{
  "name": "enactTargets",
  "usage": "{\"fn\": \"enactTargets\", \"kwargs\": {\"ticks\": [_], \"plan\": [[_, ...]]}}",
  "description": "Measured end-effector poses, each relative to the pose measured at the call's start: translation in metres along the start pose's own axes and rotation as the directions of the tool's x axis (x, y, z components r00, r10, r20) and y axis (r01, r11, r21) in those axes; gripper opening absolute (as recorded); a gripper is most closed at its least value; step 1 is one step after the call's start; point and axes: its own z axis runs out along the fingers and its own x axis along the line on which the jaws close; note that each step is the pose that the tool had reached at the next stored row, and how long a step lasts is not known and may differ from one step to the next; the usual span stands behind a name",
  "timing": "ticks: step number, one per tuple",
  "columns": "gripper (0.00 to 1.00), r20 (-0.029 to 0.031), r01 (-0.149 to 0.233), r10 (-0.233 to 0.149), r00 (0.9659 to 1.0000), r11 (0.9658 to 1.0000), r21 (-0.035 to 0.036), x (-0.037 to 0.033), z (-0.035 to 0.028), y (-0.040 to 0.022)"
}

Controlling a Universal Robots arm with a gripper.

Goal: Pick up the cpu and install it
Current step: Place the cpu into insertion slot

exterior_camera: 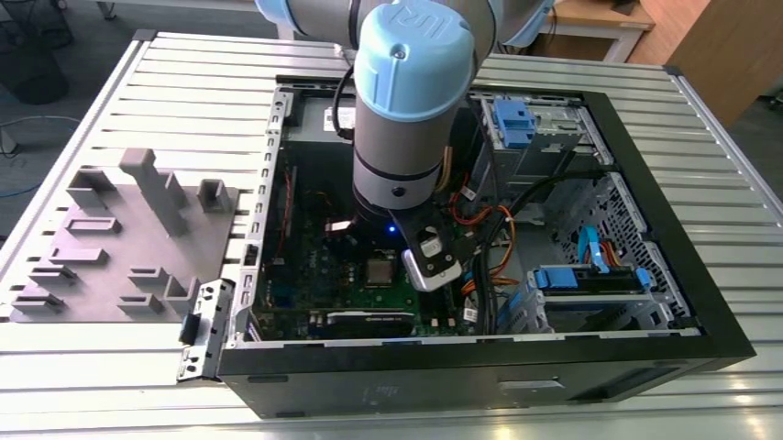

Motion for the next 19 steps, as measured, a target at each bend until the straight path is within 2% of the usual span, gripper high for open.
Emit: {"fn": "enactTargets", "kwargs": {"ticks": [19], "plan": [[0.47, 0.0001, 0.0, 0.0, 1.0, 1.0, -0.0002, 0.0, 0.0015, 0.0]]}}
